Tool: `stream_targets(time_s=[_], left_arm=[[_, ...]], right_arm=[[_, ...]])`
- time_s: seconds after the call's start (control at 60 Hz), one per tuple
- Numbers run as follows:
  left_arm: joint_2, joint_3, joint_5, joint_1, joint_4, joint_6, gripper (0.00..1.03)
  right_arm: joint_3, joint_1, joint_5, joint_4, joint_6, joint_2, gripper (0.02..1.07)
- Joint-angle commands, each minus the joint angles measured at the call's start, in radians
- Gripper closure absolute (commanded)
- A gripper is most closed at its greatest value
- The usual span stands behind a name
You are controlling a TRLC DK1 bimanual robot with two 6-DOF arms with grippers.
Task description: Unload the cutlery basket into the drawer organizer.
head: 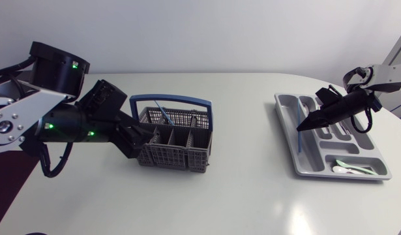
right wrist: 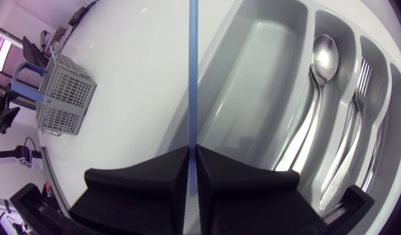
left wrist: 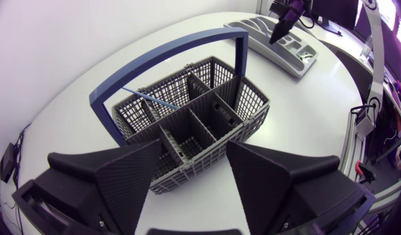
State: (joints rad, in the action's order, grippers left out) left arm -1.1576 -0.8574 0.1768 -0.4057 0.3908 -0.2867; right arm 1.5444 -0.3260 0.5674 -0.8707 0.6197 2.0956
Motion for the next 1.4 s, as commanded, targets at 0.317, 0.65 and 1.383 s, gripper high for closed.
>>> stream_targets(time_s=[0.317, 0.65, 1.383], left_arm=[[0.110, 0.126, -0.005, 0.077, -0.010, -0.057, 0.30], [0.147, 0.251, 0.018, 0.169, -0.082, -0.058, 0.30], [-0.027, 0.293, 0.026, 0.208, -0.175, -0.052, 0.75]], right_arm=[[-0.006, 0.018, -0.078, 0.088, -0.155, -0.022, 0.50], [-0.184, 0.274, -0.044, 0.194, -0.147, -0.318, 0.37], [0.157, 0.613, -0.034, 0.311, -0.368, 0.043, 0.91]])
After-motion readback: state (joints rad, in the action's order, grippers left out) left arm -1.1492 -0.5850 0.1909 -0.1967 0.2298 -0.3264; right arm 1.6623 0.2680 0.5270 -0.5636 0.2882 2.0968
